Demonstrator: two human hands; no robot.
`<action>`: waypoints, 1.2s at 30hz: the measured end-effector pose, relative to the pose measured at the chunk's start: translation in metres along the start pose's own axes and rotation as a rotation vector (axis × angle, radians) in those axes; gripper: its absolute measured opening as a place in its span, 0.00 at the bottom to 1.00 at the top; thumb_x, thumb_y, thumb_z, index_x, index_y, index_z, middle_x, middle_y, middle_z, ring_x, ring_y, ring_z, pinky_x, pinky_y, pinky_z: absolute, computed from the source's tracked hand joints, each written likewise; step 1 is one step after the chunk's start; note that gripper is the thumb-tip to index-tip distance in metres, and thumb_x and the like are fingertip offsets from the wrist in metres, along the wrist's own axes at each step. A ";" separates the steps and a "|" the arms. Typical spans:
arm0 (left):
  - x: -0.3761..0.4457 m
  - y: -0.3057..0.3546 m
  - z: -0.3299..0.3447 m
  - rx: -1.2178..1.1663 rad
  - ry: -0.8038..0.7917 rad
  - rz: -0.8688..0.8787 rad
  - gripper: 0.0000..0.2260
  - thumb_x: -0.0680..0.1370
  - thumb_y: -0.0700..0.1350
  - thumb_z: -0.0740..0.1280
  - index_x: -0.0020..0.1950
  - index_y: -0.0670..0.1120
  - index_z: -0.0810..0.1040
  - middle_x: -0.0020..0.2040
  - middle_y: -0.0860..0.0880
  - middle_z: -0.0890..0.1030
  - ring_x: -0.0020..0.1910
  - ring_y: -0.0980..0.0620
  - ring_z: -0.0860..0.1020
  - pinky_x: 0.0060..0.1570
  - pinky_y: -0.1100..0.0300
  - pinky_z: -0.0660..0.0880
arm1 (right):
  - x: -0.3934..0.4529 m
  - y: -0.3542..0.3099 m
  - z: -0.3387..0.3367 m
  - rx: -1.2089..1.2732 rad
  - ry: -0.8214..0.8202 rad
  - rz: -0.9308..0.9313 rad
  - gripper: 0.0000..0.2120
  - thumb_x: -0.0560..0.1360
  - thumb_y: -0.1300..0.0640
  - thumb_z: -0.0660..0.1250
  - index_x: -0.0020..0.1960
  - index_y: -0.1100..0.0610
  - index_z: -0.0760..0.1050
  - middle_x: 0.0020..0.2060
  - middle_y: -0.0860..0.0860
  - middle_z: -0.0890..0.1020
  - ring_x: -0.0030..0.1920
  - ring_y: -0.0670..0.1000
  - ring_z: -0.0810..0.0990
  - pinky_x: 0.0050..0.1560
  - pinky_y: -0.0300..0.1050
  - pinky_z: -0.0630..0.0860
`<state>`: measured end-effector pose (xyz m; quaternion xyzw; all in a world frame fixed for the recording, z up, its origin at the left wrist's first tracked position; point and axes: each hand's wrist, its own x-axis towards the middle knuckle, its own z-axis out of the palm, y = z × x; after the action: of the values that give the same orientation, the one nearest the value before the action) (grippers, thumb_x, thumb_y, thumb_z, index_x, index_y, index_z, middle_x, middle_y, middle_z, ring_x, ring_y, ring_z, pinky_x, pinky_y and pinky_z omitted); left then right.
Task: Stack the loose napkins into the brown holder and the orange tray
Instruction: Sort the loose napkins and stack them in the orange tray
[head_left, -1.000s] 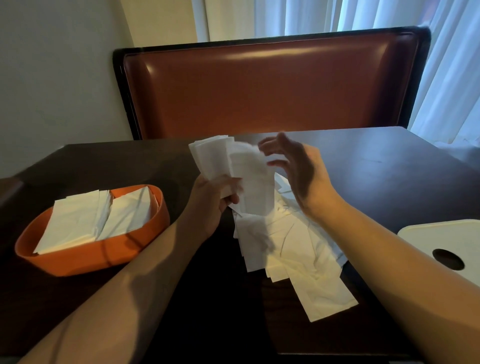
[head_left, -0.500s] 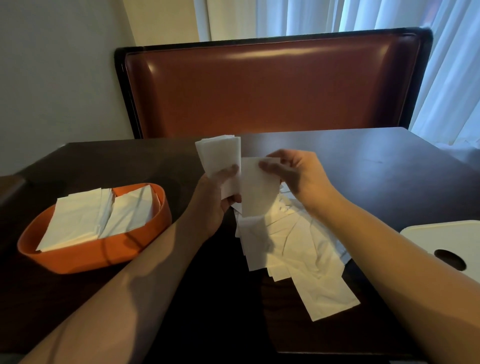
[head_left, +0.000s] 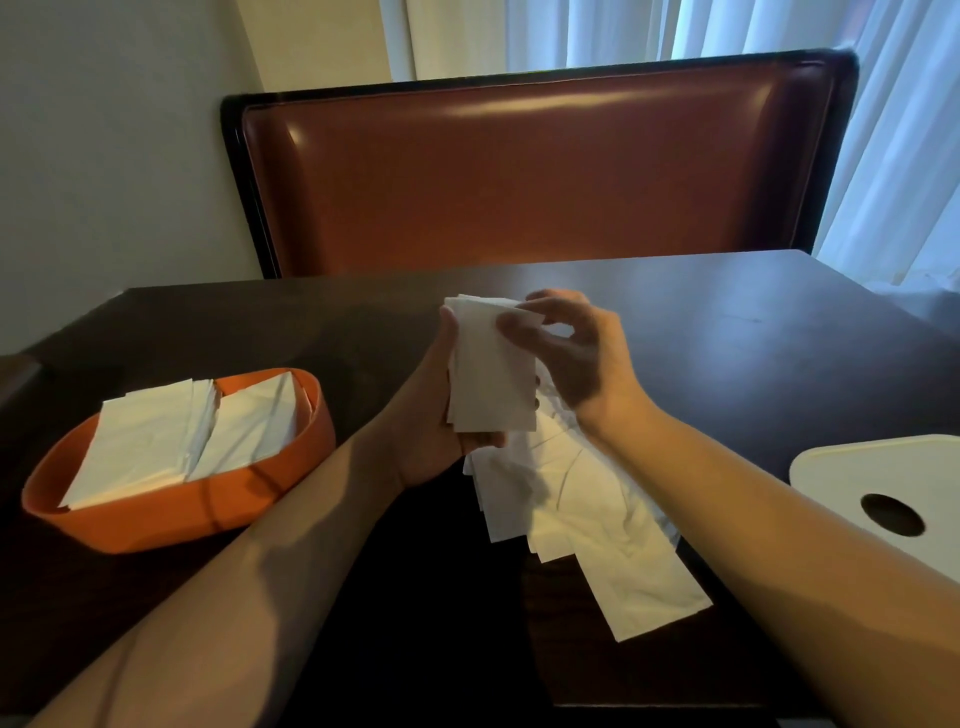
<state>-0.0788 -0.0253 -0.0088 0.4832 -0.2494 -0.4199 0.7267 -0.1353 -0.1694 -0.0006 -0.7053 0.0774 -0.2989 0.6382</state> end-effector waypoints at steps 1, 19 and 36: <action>0.000 0.000 0.000 0.012 -0.011 -0.007 0.31 0.80 0.67 0.41 0.64 0.53 0.76 0.51 0.43 0.82 0.46 0.47 0.81 0.33 0.58 0.77 | -0.001 0.000 0.001 0.058 -0.010 0.054 0.03 0.73 0.58 0.75 0.45 0.54 0.81 0.55 0.48 0.77 0.55 0.55 0.77 0.41 0.48 0.81; 0.010 -0.003 -0.010 -0.111 0.434 0.118 0.15 0.82 0.53 0.61 0.62 0.44 0.72 0.55 0.42 0.83 0.56 0.45 0.82 0.50 0.50 0.80 | 0.026 0.029 -0.032 -0.313 0.125 -0.122 0.06 0.79 0.53 0.68 0.52 0.55 0.76 0.39 0.47 0.79 0.39 0.43 0.77 0.40 0.33 0.73; 0.016 0.000 -0.017 -0.224 0.572 0.180 0.09 0.81 0.52 0.64 0.56 0.49 0.71 0.49 0.44 0.81 0.53 0.47 0.80 0.59 0.47 0.76 | 0.022 0.021 -0.025 -0.076 -0.073 -0.036 0.10 0.77 0.66 0.68 0.39 0.56 0.75 0.42 0.50 0.77 0.44 0.47 0.76 0.41 0.34 0.77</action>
<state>-0.0577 -0.0307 -0.0164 0.4747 -0.0290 -0.2261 0.8501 -0.1240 -0.2052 -0.0135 -0.7407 0.0528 -0.2813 0.6078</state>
